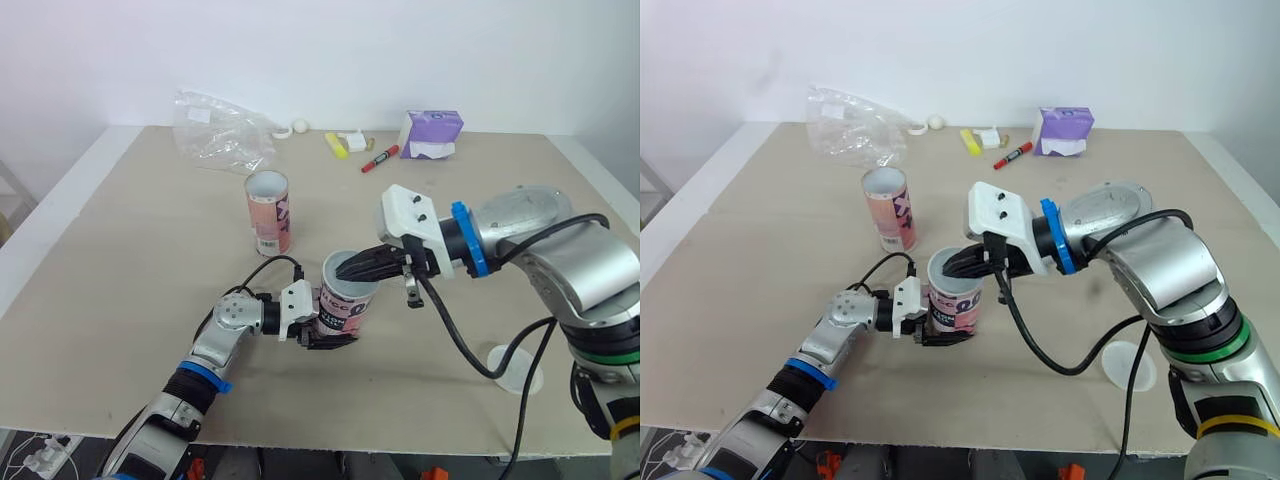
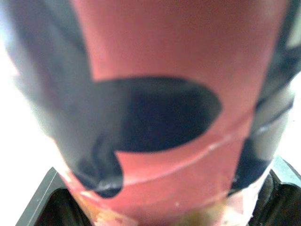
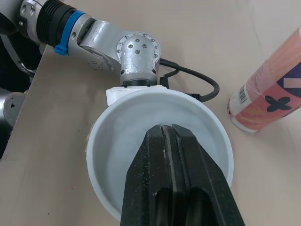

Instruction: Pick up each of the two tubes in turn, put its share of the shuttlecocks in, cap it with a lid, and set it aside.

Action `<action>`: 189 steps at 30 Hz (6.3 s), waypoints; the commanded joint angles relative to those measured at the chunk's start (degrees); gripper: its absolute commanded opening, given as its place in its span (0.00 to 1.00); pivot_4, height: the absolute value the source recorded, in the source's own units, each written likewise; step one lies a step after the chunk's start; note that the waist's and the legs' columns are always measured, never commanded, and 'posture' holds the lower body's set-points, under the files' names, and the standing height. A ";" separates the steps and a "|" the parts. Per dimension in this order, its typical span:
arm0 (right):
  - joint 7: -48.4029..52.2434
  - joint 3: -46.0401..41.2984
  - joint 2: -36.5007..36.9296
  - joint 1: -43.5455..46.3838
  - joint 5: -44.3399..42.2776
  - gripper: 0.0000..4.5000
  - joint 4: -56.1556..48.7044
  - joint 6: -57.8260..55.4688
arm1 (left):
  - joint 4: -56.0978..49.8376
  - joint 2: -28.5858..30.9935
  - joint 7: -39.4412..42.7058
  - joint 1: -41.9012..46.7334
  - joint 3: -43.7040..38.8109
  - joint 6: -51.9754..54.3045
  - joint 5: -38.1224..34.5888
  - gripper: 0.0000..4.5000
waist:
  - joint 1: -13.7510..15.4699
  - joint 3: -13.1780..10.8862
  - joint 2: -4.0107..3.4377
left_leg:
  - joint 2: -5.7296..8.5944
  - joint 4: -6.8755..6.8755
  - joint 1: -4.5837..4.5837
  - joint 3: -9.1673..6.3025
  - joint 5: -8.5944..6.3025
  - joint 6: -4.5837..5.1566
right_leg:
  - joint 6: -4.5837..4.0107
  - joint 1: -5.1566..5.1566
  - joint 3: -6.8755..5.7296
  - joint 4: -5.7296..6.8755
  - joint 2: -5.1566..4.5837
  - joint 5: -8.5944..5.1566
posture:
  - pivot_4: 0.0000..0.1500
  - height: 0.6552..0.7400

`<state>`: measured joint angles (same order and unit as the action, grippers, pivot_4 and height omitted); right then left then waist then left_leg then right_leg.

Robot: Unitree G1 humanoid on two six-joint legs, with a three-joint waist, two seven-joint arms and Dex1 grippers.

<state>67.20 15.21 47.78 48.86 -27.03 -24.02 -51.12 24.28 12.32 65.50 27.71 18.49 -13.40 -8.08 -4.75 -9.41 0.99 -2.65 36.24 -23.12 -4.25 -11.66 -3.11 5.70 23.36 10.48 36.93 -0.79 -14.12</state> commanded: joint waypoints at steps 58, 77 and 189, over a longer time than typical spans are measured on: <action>-10.63 -9.88 -18.98 -45.79 5.30 0.99 6.23 40.34 | -27.86 14.51 3.84 -9.04 -9.10 18.88 -13.65 1.00 | 0.40 -0.93 0.71 | 0.04 -0.81 -0.33 0.05 -0.17 -0.24 | 0.22 -0.02 -0.03 -0.14 -0.11 -0.47 | 1.00 1.00; -11.57 -3.90 -23.16 -38.75 9.79 0.99 14.13 44.83 | -36.81 21.00 3.10 -15.99 -11.40 22.88 -16.86 1.00 | 0.36 -0.94 0.71 | 0.01 -0.75 -0.28 0.05 -0.17 -0.24 | 0.10 -0.02 -0.07 0.02 -0.09 -0.51 | 1.00 1.00; -41.69 -56.48 -16.28 -61.68 -2.90 0.98 22.50 38.91 | -37.23 17.42 0.58 -13.09 -7.16 24.08 -16.40 1.00 | -0.61 -0.75 0.11 | 0.06 -0.37 -0.12 0.00 -0.09 -0.10 | 0.01 -0.33 -0.02 0.18 -0.04 -0.43 | 1.00 1.00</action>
<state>25.70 -38.87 31.39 -11.61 -28.59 2.84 -11.83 -13.07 29.85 65.76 14.02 11.53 12.07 -24.64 -5.36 -10.16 1.10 -2.60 35.87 -23.24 -4.24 -11.74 -3.22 5.71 23.03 10.47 37.11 -0.84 -14.55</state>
